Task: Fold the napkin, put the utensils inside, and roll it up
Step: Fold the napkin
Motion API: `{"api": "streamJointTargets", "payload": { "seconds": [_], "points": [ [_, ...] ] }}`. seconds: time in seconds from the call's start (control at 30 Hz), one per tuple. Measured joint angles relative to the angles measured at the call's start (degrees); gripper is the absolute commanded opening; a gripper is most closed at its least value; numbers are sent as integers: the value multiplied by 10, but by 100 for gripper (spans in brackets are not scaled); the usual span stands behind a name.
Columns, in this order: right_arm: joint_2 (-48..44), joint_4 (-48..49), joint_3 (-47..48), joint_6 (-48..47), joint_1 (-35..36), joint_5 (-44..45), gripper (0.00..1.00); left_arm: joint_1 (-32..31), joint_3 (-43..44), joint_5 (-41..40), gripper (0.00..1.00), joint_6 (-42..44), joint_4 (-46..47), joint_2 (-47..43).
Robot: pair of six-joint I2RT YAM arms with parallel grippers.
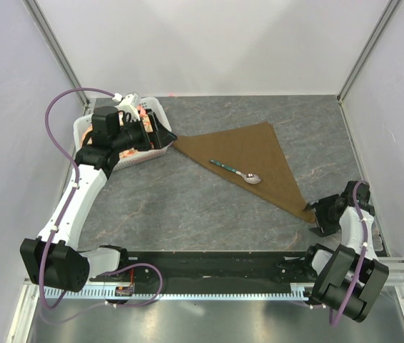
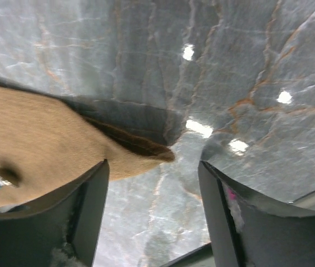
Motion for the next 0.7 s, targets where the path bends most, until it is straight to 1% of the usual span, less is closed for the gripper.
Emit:
{"api": "streamJointTargets", "payload": {
  "seconds": [0.1, 0.43, 0.57, 0.7],
  "points": [
    [-14, 3, 0, 13, -2, -13, 80, 0, 0, 0, 100, 0, 0, 0],
    [-16, 22, -8, 43, -2, -24, 80, 1, 0, 0, 100, 0, 0, 0],
    [-16, 30, -12, 54, -2, -23, 78, 1, 0, 1, 100, 0, 0, 0],
    [-17, 36, -26, 66, -2, -23, 73, 1, 0, 1, 100, 0, 0, 0]
  ]
}}
